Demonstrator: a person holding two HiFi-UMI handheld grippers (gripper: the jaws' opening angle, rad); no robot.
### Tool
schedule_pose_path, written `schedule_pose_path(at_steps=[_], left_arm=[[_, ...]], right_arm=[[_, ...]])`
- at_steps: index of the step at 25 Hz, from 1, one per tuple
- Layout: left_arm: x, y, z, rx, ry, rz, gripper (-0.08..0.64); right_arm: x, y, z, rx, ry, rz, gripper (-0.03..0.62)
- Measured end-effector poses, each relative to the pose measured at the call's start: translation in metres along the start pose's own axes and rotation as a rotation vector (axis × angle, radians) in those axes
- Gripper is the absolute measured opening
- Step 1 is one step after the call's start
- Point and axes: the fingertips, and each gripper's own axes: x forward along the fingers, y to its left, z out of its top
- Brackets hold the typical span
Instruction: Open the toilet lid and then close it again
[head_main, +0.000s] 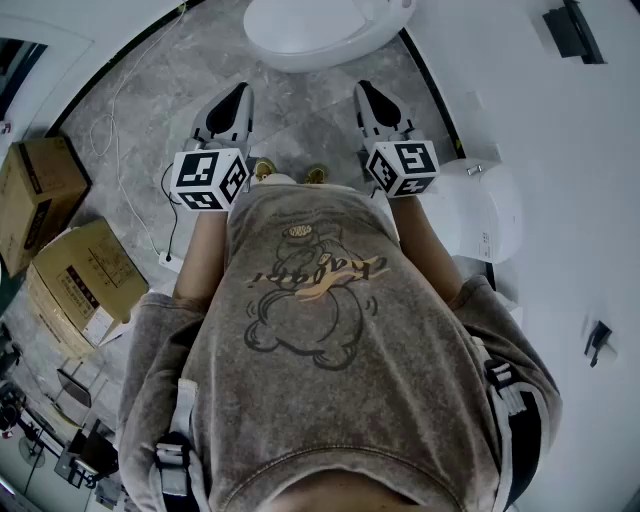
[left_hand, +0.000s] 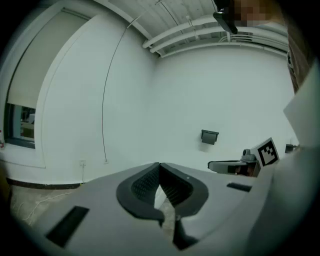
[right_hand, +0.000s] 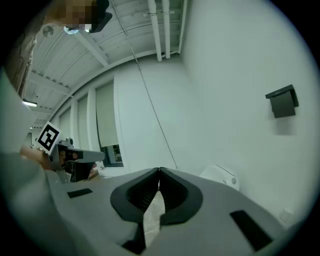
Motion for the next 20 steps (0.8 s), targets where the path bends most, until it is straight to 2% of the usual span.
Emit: schedule_pose_path(at_steps=[9, 20], left_arm=[[0.014, 0.0, -0.016, -0.002, 0.009, 0.018, 0.009], [0.098, 0.063, -0.054, -0.013, 0.077, 0.016, 0.009]], right_arm=[[0.013, -0.015, -0.015, 0.031, 0.014, 0.012, 0.028], [0.1, -0.053, -0.054, 0.083, 0.072, 0.0, 0.028]])
